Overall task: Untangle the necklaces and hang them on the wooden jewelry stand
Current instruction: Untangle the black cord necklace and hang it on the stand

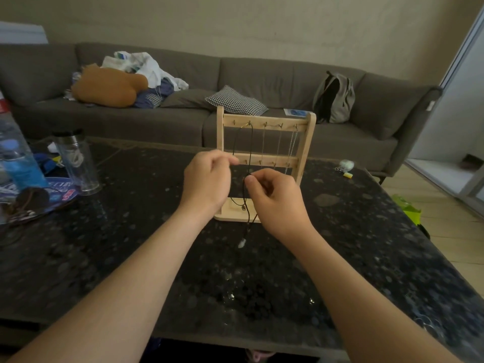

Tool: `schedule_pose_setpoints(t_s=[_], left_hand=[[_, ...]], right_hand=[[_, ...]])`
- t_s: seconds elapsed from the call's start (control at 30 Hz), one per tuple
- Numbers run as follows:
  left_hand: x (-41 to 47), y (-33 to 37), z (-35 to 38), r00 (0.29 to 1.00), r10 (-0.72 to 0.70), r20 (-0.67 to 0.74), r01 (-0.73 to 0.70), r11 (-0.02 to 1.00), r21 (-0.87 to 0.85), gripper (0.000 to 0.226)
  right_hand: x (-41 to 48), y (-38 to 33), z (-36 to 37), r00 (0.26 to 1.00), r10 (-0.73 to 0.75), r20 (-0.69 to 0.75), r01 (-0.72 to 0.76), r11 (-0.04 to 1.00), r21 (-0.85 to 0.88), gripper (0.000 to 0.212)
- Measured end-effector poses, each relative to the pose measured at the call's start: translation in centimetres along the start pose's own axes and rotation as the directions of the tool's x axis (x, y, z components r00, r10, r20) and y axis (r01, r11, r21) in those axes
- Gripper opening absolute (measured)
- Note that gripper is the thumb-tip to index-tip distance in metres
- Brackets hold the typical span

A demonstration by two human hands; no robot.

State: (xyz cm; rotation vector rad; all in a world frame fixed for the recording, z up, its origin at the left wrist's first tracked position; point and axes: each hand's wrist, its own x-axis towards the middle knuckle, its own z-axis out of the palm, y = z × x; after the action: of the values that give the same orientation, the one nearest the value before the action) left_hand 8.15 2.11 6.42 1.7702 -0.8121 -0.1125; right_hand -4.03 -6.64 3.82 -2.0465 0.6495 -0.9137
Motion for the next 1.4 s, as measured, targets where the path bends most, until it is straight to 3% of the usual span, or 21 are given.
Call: schedule_pose_setpoints(t_s=[0.1,0.27,0.33,0.4,0.53,0.73,0.87,0.97,1.07,1.2,1.4], left_hand=[[-0.2,0.0,0.3,0.979,0.033,0.203,-0.017,0.997,-0.081,0.037],[0.1,-0.6,0.3,0.935,-0.148,0.324,0.205,0.967,-0.150,0.046],[0.6,-0.6,0.1,0.905,-0.174,0.389,0.282,0.930,-0.238,0.059],[0.8,-0.6,0.0,0.896,-0.157,0.415,0.285,0.920,-0.268,0.055],[1.5,-0.4,-0.5,0.957,-0.074,0.281,0.131,0.973,-0.192,0.031],[3.6,-0.9,-1.6,0.987,-0.046,0.154,0.086,0.959,-0.270,0.033],[4.7,-0.9,-1.0,0.981,-0.064,0.183,0.128,0.923,-0.364,0.033],[6.0,-0.8,-0.3,0.997,-0.035,0.069,0.058,0.926,-0.374,0.038],[6.9,-0.7,0.0,0.998,0.008,-0.068,-0.032,0.934,-0.356,0.023],[7.8,-0.9,0.4,0.947,0.170,-0.273,-0.225,0.957,-0.184,0.011],[8.8,-0.9,0.8,0.792,0.396,-0.464,-0.404,0.911,0.087,0.008]], right_hand=[[0.2,-0.4,0.4,0.999,-0.031,-0.014,0.031,0.999,0.019,0.017],[1.2,-0.9,0.7,0.997,-0.013,-0.077,0.012,1.000,-0.008,0.018],[1.5,-1.0,0.7,0.996,-0.029,-0.088,0.030,1.000,0.006,0.017],[1.7,-1.2,0.7,0.994,-0.033,-0.106,0.034,0.999,0.008,0.017],[2.4,-1.7,0.4,0.993,-0.016,-0.121,0.020,0.999,0.029,0.015],[4.4,-2.1,0.1,0.993,0.027,-0.116,-0.016,0.995,0.098,0.007],[5.1,-2.0,0.4,0.984,0.020,-0.177,-0.002,0.995,0.101,0.014],[5.8,-2.2,0.5,0.972,-0.026,-0.233,0.048,0.995,0.089,0.017],[6.6,-2.4,0.9,0.961,-0.053,-0.271,0.066,0.997,0.040,0.015],[7.7,-2.7,1.4,0.937,-0.113,-0.330,0.096,0.993,-0.067,0.019],[9.4,-2.9,2.6,0.863,-0.280,-0.420,0.174,0.946,-0.273,0.027]])
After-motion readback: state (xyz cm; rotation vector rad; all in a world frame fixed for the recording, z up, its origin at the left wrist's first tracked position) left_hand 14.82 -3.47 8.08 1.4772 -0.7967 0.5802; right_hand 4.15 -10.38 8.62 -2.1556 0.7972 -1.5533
